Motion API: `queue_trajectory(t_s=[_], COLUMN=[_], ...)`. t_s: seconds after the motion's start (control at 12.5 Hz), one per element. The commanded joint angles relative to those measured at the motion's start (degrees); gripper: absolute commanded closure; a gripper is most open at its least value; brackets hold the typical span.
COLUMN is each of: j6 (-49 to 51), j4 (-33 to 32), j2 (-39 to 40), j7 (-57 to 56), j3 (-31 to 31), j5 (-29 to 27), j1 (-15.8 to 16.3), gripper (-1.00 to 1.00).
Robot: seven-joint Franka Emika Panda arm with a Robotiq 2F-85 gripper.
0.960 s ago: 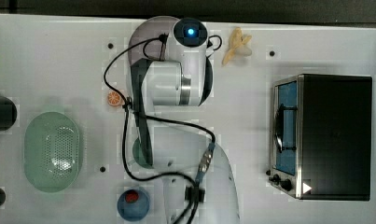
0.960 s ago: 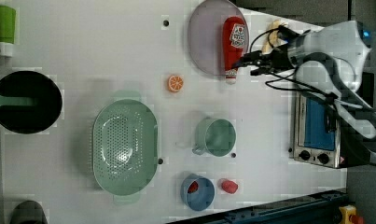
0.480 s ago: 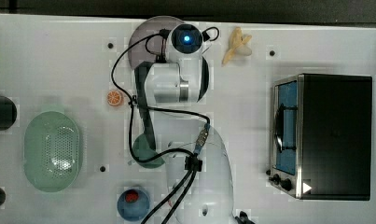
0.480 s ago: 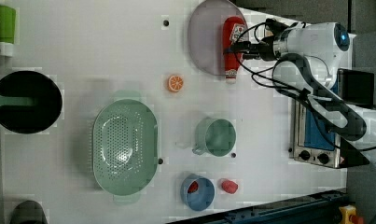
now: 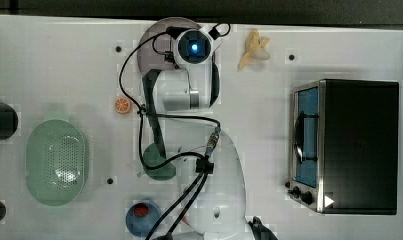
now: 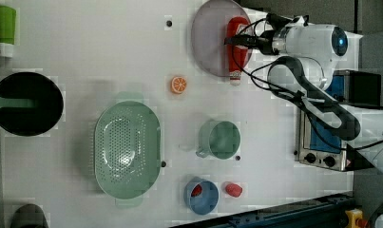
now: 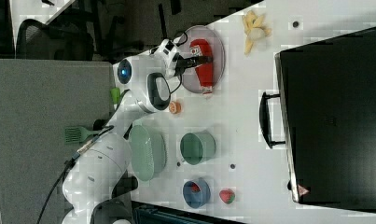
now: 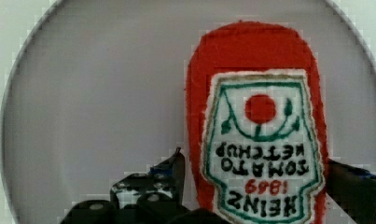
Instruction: Pick ketchup from plate and place it on table.
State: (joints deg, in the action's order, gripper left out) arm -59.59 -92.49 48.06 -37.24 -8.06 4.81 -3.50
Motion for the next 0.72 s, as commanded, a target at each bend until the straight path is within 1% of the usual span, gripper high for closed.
queue_trajectory(t_s=[0.08, 0.16, 0.56, 0.72], j6=[-0.1, -0.1, 0.4, 3.4], j4=[0.5, 0.8, 3.4, 5.5], j2=[0.5, 0.5, -1.2, -3.6], j7=[-2.4, -2.4, -0.8, 2.3], j3=[-0.2, -0.2, -0.6, -0.6], j5=[0.1, 0.1, 0.0, -0.1], j1=[0.0, 0.0, 0.0, -0.1], gripper=[-0.42, -0.24, -0.24, -0.24])
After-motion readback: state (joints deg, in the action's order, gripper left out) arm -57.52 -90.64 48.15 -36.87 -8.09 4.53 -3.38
